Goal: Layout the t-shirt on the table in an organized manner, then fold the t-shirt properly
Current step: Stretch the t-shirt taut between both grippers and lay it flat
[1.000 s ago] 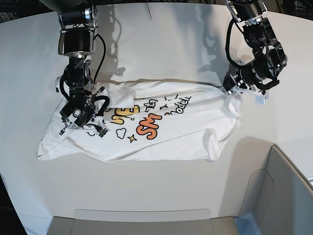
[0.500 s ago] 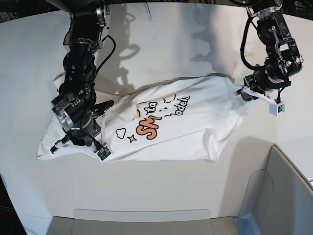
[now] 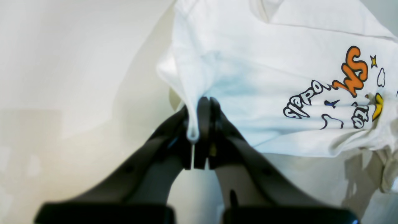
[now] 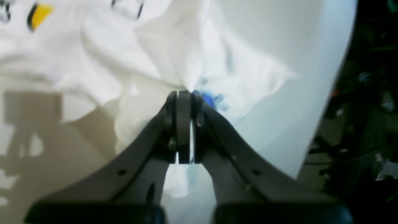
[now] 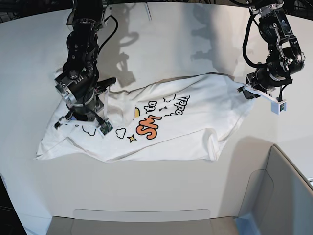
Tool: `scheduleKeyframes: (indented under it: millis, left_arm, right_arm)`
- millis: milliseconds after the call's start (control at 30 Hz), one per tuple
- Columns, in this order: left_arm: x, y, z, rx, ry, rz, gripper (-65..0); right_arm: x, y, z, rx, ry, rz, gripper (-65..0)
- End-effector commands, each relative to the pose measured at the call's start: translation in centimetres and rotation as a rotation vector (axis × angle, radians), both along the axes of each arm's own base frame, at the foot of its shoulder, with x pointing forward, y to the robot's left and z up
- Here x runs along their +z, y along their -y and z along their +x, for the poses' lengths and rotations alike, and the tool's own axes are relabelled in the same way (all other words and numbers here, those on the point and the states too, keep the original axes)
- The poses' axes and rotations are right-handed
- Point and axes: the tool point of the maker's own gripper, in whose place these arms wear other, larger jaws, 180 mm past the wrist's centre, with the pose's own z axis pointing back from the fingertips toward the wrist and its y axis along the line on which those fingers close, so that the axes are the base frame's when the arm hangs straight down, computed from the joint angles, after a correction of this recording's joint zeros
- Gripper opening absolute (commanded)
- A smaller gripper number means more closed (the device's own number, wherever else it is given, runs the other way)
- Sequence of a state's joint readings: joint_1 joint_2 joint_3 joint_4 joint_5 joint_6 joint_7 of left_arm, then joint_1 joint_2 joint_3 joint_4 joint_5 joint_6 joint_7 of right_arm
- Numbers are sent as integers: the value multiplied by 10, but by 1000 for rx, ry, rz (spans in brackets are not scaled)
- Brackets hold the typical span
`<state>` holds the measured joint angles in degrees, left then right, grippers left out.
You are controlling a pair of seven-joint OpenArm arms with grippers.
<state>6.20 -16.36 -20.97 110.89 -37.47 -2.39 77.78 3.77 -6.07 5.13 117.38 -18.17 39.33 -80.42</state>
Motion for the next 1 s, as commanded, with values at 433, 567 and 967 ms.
scheduleKeyframes:
  millis: [433,567,967]
  left_arm:
    - [10,-3,7,-5,34,16,-650]
    - [11,-3,7,-5,36,16,-650]
    - [10,-2,8,-4,36,11,-650]
  right_arm:
    - [-75,19,-97,-57,-282,-9,-650]
    - [-95,20,-135,-52,-383,-18,-650]
    - [-98,113,-185,-230,-485,-174,-650]
